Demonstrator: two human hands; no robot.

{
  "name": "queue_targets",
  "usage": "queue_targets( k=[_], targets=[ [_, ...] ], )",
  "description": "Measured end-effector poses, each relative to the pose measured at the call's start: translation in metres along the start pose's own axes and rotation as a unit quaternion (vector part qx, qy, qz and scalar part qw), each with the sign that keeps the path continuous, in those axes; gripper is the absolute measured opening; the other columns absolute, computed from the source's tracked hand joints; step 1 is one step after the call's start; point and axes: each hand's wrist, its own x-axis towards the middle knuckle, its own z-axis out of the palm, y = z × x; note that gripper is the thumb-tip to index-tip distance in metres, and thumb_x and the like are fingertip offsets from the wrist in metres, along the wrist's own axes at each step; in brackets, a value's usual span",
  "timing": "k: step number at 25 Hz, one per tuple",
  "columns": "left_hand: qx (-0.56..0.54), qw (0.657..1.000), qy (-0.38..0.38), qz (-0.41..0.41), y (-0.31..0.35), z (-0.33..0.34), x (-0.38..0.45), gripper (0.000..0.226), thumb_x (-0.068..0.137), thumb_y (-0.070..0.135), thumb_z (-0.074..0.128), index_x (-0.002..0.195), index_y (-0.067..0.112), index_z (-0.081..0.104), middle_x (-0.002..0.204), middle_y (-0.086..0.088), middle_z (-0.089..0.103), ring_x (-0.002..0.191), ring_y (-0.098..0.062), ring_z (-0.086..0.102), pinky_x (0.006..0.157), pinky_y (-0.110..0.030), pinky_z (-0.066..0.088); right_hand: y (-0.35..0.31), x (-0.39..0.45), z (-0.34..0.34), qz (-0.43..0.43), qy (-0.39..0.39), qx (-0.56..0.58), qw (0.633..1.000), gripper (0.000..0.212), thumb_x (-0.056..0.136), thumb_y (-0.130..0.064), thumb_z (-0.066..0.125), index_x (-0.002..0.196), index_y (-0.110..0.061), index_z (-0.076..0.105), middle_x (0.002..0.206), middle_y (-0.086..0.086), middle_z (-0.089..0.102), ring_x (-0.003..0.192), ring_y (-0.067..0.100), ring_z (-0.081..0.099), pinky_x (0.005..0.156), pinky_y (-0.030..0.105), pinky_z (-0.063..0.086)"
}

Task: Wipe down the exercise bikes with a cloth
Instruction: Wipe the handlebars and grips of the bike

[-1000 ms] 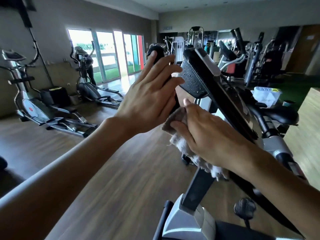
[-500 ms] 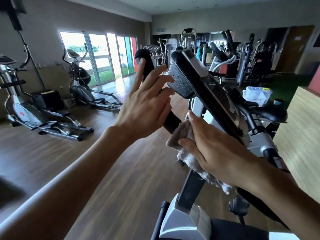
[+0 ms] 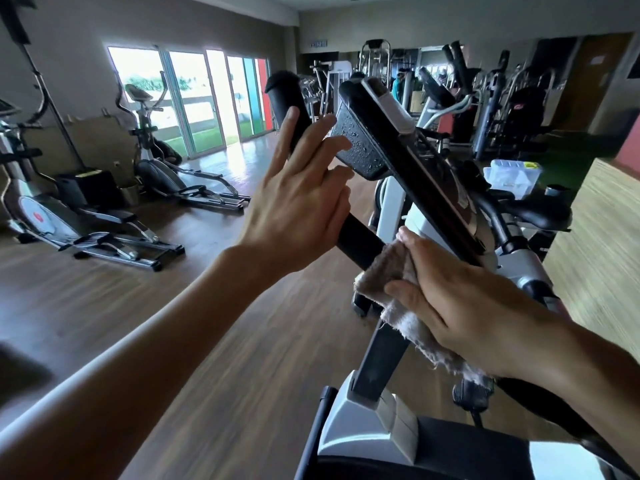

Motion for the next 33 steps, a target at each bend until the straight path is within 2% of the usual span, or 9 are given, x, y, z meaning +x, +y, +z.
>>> queue_targets(
  k=[6, 9, 14, 18, 22, 25, 28, 30, 33],
  targets=[
    [-0.026, 1.0, 0.011, 0.009, 0.005, 0.005, -0.008, 0.036, 0.106, 0.021, 0.044, 0.099, 0.003, 0.074, 0.122, -0.012, 0.068, 0.13, -0.034, 0.054, 0.128, -0.049, 0.002, -0.009, 0.008, 0.003, -0.011, 0.048, -0.005, 0.999, 0.082, 0.094, -0.062, 0.016, 0.16, -0.014, 0.01, 0.162, 0.0, 0.031, 0.144, 0.018, 0.039, 0.107, 0.035, 0.04],
    [-0.023, 1.0, 0.012, 0.012, 0.007, 0.005, -0.007, 0.036, 0.106, 0.021, 0.043, 0.098, 0.004, 0.074, 0.119, -0.011, 0.068, 0.126, -0.033, 0.056, 0.128, -0.048, 0.004, -0.003, -0.005, -0.001, -0.008, -0.006, -0.011, 1.0, 0.088, 0.087, -0.066, 0.006, 0.16, -0.019, 0.0, 0.165, -0.004, 0.022, 0.148, 0.013, 0.032, 0.112, 0.03, 0.037],
    [-0.035, 0.999, 0.015, -0.008, 0.014, 0.01, -0.008, 0.031, 0.104, 0.017, 0.047, 0.093, 0.002, 0.072, 0.112, -0.012, 0.068, 0.119, -0.035, 0.057, 0.127, -0.051, 0.01, -0.006, 0.013, 0.01, -0.005, 0.07, 0.043, 0.997, 0.081, 0.097, -0.063, 0.017, 0.158, -0.01, 0.02, 0.152, 0.006, 0.044, 0.132, 0.027, 0.052, 0.099, 0.047, 0.049],
    [-0.036, 0.999, 0.022, -0.023, 0.016, 0.01, -0.01, 0.031, 0.104, 0.016, 0.046, 0.093, 0.002, 0.071, 0.109, -0.01, 0.068, 0.119, -0.034, 0.056, 0.127, -0.052, 0.012, 0.003, -0.002, 0.013, -0.047, 0.065, -0.004, 0.997, 0.085, 0.098, -0.07, 0.01, 0.16, -0.012, 0.009, 0.156, 0.004, 0.035, 0.142, 0.017, 0.041, 0.106, 0.025, 0.042],
    [-0.049, 0.998, 0.034, -0.036, 0.022, 0.015, -0.01, 0.032, 0.105, 0.016, 0.045, 0.091, 0.003, 0.07, 0.103, -0.009, 0.068, 0.115, -0.034, 0.058, 0.127, -0.052, 0.011, 0.005, 0.005, 0.011, -0.023, 0.037, 0.038, 0.998, 0.108, 0.081, -0.08, 0.039, 0.162, -0.018, 0.004, 0.164, -0.003, 0.023, 0.147, 0.011, 0.031, 0.116, 0.035, 0.039],
    [-0.054, 0.997, 0.04, -0.036, 0.024, 0.016, -0.01, 0.029, 0.104, 0.015, 0.046, 0.091, 0.004, 0.07, 0.102, -0.008, 0.068, 0.113, -0.035, 0.058, 0.126, -0.052, 0.012, 0.006, 0.007, 0.012, -0.065, 0.103, 0.178, 0.977, 0.088, 0.088, -0.055, 0.061, 0.16, -0.023, 0.021, 0.151, -0.007, 0.047, 0.134, 0.003, 0.048, 0.108, 0.023, 0.044],
    [-0.037, 0.997, 0.039, -0.058, 0.032, 0.016, -0.011, 0.029, 0.102, 0.015, 0.047, 0.089, 0.006, 0.071, 0.096, -0.005, 0.068, 0.109, -0.035, 0.059, 0.126, -0.055, 0.01, 0.014, 0.001, 0.003, -0.055, 0.212, 0.281, 0.934, 0.057, 0.094, -0.022, 0.066, 0.146, -0.012, 0.045, 0.119, -0.007, 0.066, 0.107, -0.001, 0.063, 0.09, 0.007, 0.044],
    [-0.043, 0.995, 0.022, -0.083, 0.05, 0.017, -0.014, 0.032, 0.102, 0.017, 0.045, 0.086, 0.008, 0.071, 0.09, -0.003, 0.068, 0.101, -0.034, 0.059, 0.125, -0.058, 0.008, 0.034, -0.007, -0.02, -0.024, 0.251, 0.284, 0.925, 0.05, 0.094, -0.023, 0.066, 0.141, -0.013, 0.05, 0.115, -0.005, 0.067, 0.103, -0.002, 0.063, 0.086, 0.004, 0.042],
    [-0.061, 0.991, 0.001, -0.12, 0.075, 0.019, -0.016, 0.034, 0.1, 0.021, 0.046, 0.081, 0.012, 0.073, 0.084, -0.001, 0.066, 0.091, -0.032, 0.058, 0.124, -0.06, 0.01, 0.073, -0.034, -0.056, -0.015, 0.169, 0.262, 0.95, 0.054, 0.09, -0.037, 0.065, 0.141, -0.025, 0.05, 0.119, -0.008, 0.068, 0.103, 0.0, 0.066, 0.088, 0.008, 0.046]
  ],
)
